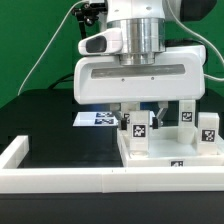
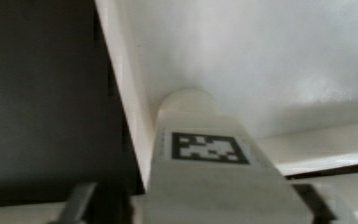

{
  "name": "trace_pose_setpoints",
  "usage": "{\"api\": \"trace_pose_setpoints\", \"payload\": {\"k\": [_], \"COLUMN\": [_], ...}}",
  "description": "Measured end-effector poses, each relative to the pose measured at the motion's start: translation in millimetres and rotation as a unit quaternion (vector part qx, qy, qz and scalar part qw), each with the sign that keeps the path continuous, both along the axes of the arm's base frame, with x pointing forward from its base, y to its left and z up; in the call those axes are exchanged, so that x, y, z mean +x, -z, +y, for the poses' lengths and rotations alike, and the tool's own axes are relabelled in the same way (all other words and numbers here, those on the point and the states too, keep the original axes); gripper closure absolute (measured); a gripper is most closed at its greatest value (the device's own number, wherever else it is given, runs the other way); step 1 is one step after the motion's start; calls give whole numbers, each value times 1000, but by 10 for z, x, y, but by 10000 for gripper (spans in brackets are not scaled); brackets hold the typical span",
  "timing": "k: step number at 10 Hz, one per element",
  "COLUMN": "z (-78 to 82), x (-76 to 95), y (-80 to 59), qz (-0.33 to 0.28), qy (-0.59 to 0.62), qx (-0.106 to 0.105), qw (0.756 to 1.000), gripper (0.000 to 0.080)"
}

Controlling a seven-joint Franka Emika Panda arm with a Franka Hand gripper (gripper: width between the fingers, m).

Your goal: Assemble square table

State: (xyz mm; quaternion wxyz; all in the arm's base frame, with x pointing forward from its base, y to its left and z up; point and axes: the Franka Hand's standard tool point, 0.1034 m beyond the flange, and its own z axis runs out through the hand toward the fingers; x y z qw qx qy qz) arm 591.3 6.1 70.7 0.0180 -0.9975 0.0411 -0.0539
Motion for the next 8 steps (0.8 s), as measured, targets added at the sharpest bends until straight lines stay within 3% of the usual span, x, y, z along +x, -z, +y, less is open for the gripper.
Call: {"api": "trace_pose_setpoints", "payload": {"k": [4,6,8], "z": [1,2,-1], "x": [0,1,-5], "y": [0,0,5], "qz": [1,3,7], "qy": [21,104,231], "qx": [3,13,32], "qw": [1000,994,972], "gripper": [511,511,511]}}
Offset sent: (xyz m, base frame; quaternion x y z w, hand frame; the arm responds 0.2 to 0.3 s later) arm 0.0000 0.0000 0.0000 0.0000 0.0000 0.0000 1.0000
